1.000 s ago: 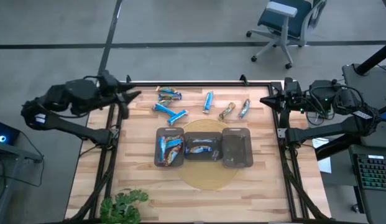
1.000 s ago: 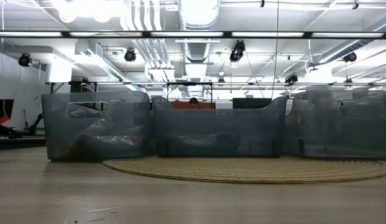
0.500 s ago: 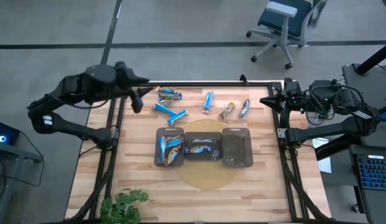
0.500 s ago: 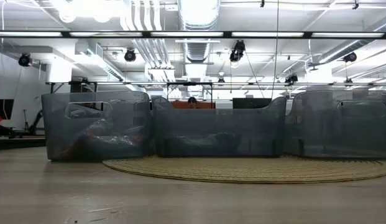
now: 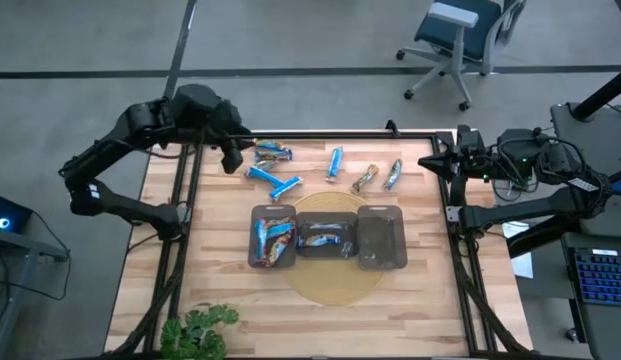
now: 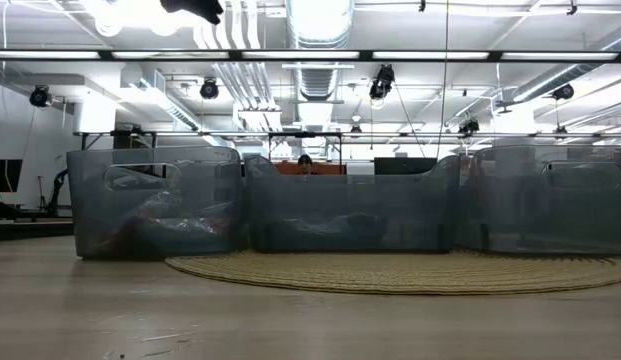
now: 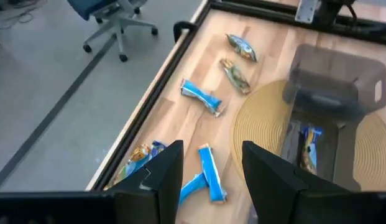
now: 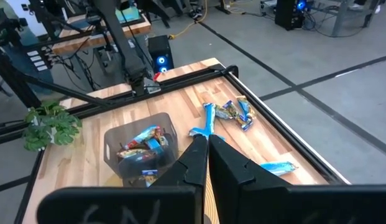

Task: Pick and place Granola Bars by type
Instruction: Put the blue granola bar into the center black bin

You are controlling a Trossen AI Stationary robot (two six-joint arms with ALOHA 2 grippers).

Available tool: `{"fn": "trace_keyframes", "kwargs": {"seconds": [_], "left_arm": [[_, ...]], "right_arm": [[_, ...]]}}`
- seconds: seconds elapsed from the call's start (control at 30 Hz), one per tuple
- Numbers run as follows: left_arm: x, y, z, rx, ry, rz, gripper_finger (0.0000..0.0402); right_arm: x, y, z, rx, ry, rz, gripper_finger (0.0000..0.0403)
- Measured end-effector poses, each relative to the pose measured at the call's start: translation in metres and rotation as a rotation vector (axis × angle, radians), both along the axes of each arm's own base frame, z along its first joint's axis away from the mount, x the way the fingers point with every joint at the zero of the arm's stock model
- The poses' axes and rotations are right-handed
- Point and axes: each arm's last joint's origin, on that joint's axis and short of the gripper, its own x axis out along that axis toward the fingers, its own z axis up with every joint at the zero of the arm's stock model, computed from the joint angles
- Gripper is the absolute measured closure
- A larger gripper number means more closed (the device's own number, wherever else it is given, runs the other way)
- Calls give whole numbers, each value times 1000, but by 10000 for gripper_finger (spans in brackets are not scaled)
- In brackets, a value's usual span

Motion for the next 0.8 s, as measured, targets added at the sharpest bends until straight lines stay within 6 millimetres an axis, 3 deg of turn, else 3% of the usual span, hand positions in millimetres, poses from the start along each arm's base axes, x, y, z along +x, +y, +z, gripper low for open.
{"fn": "trace_keyframes", "kwargs": {"seconds": [0.43,0.8], "left_arm": [[29,35,-30,-33,195,9,255],[46,48,-46,-64,263,-12,255]], "right_arm": [[-1,-1,-2,-1,17,-34,394],[-4,-4,-7,-22,72,-139,394]]}}
